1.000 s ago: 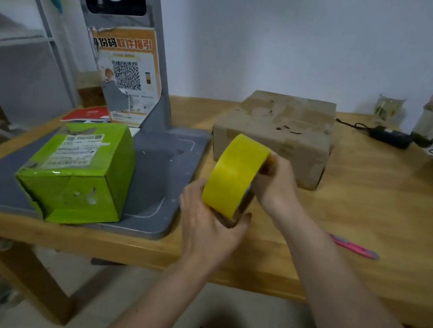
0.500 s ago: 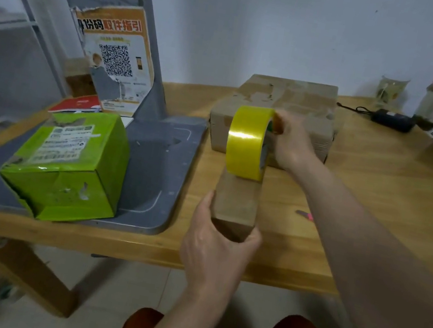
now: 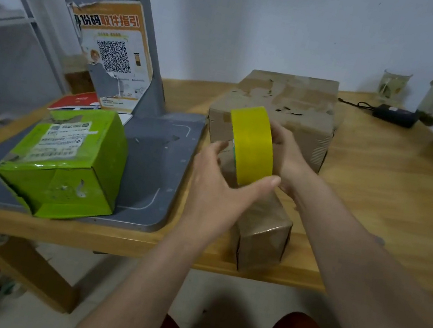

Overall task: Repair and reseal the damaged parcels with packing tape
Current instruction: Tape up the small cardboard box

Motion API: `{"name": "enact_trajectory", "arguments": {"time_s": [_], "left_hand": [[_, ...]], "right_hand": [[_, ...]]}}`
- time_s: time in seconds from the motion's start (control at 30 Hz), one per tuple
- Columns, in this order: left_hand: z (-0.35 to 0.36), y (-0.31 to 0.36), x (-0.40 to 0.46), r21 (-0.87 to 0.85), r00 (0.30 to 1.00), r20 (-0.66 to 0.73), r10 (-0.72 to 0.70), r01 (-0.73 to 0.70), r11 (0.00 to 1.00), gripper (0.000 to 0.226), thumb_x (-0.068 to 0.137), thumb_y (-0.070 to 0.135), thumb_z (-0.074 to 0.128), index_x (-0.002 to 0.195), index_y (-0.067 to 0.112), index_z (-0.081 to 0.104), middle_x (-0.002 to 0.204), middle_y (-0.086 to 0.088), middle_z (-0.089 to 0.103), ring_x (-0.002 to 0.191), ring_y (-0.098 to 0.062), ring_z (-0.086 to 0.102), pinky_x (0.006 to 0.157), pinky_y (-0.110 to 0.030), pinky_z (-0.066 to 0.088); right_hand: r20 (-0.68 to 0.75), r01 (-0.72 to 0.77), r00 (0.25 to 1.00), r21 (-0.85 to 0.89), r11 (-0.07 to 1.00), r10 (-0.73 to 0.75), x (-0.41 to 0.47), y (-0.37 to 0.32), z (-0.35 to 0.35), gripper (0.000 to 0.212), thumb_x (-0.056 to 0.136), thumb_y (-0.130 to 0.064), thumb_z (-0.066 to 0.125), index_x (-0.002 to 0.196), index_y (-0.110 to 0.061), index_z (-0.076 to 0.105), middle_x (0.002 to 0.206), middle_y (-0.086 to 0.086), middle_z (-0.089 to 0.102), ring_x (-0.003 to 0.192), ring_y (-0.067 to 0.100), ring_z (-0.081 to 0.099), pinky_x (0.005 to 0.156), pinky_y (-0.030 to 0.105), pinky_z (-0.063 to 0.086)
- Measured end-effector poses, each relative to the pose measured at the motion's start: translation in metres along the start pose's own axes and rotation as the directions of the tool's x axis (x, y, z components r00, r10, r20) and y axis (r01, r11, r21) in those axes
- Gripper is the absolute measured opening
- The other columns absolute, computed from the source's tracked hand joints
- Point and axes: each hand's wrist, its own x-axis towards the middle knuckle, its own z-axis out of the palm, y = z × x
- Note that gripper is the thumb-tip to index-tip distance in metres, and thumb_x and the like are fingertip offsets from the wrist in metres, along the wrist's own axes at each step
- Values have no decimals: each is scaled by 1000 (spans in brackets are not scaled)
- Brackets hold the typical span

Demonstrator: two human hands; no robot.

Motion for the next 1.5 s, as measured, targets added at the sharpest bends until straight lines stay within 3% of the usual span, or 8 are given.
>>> {"name": "enact_trajectory", "arguments": {"time_s": [0.17, 0.5, 0.6, 0.8, 1.0, 1.13, 1.27, 1.5], "left_hand": [[2, 8, 18, -127, 981, 193, -29, 54, 990, 39, 77, 32, 81, 112, 28, 66, 100, 11, 72, 94, -3, 66, 79, -22, 51], [5, -2, 20, -254, 971, 226, 78, -19, 967, 46, 61, 49, 86, 103, 38, 71, 124, -1, 65, 118, -18, 59, 96, -37, 50], [7, -4, 17, -321, 972, 230, 56, 22, 947, 26, 67, 38, 85, 90, 29, 76, 97, 4, 74, 100, -17, 68, 92, -41, 53], [12, -7, 15, -396, 988, 155, -1, 63, 916, 40, 63, 41, 84, 96, 21, 76, 100, -1, 75, 102, -22, 68, 99, -47, 51], [13, -9, 24, -436, 986, 164, 11, 63, 898, 44, 58, 42, 87, 97, 23, 77, 108, -4, 74, 110, -25, 66, 104, -49, 47], [15, -3, 25, -472, 986, 166, -18, 96, 876, 37, 55, 43, 86, 87, 27, 79, 106, -1, 74, 107, -19, 67, 102, -47, 48], [18, 2, 26, -495, 988, 144, -53, 118, 861, 37, 64, 41, 84, 94, 22, 76, 104, 4, 75, 104, -13, 68, 102, -44, 49], [18, 2, 28, -447, 993, 114, -23, 72, 892, 50, 63, 54, 82, 103, 26, 73, 109, 6, 73, 106, -11, 67, 101, -43, 49]], "right_hand": [[-21, 24, 1000, 33, 999, -23, -4, -5, -3, 17, 94, 1, 52, 111, -2, 56, 85, 6, 63, 68, 16, 63, 61, 32, 53], [-18, 67, 998, 295, 953, -65, -16, -30, -2, 20, 93, -1, 51, 99, -18, 57, 85, 0, 63, 67, 14, 63, 60, 31, 52], [10, 84, 996, 147, 986, -86, -8, -32, 0, 26, 93, 1, 53, 114, -14, 56, 89, 0, 65, 66, 8, 65, 52, 23, 51], [-197, 52, 976, -201, 978, -92, -21, -12, -21, 33, 100, -20, 47, 132, -22, 47, 129, -2, 57, 118, 12, 54, 103, 42, 44], [-106, -43, 994, -293, 955, 12, -94, 27, -34, 37, 99, -32, 45, 133, -18, 49, 127, -7, 56, 117, 6, 51, 93, 21, 43], [-339, -325, 939, -804, 498, 65, -96, 59, -72, 32, 100, -17, 42, 130, -13, 53, 130, 7, 52, 122, 23, 44, 95, 32, 37], [-347, -363, 926, -927, 96, 150, -95, 76, -93, 33, 95, -5, 42, 123, -11, 57, 120, 11, 51, 115, 28, 43, 89, 35, 39], [-239, -229, 969, -769, 597, 64, -94, 51, -95, 19, 91, -10, 60, 106, -19, 68, 93, -6, 53, 84, 9, 52, 62, 16, 38]]}}
